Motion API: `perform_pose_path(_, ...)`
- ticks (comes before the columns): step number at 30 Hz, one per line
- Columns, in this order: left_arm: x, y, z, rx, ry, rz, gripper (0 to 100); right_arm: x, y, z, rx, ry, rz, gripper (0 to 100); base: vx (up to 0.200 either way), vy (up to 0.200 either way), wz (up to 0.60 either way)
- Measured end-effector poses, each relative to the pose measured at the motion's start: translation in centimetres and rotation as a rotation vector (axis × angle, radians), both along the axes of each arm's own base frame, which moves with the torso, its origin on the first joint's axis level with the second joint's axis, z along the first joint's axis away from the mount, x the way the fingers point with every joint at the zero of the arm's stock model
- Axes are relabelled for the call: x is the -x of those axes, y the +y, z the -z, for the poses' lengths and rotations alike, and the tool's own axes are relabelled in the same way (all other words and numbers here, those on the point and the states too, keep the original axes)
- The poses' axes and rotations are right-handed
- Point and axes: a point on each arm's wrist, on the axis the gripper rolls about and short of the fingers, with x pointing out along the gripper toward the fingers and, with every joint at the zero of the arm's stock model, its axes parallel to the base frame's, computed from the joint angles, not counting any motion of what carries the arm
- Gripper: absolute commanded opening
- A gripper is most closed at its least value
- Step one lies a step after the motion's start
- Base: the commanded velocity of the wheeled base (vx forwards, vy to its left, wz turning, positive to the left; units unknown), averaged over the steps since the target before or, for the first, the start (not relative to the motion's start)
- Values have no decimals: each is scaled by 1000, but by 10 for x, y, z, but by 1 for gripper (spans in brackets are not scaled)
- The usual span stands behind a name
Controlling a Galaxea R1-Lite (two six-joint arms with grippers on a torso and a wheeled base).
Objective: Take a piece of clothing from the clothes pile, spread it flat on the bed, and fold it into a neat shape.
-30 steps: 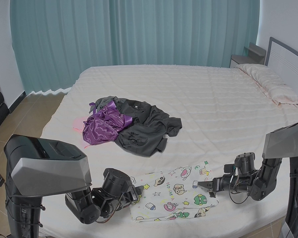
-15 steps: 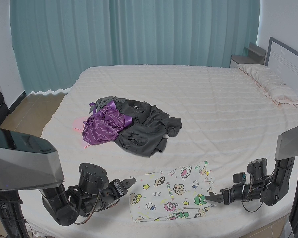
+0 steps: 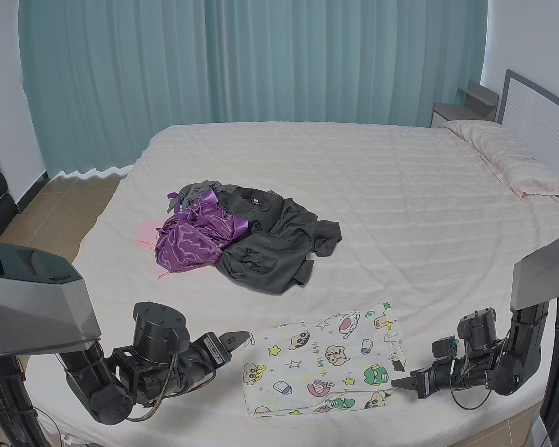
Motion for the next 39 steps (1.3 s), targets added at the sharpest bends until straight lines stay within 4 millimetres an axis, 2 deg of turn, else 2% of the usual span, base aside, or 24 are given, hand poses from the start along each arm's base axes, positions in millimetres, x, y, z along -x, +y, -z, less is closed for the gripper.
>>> perform_pose_path(18,-4,4,9,-16,27,-19,100,16,-12,-9,31,32,10,0,0,0,0)
perform_pose_path(25,-4,4,11,-19,33,-19,100,15,-14,-9,63,26,30,0,0,0,0)
perform_pose_path(26,-5,4,12,-19,33,-19,100,15,-14,-9,71,24,36,100,0,0,0)
perform_pose_path(33,-5,3,13,-21,35,-19,100,13,-14,-10,80,8,42,100,0,0,0)
perform_pose_path(39,-5,3,14,-22,38,-19,100,1,-16,-23,34,-58,95,100,0,0,0)
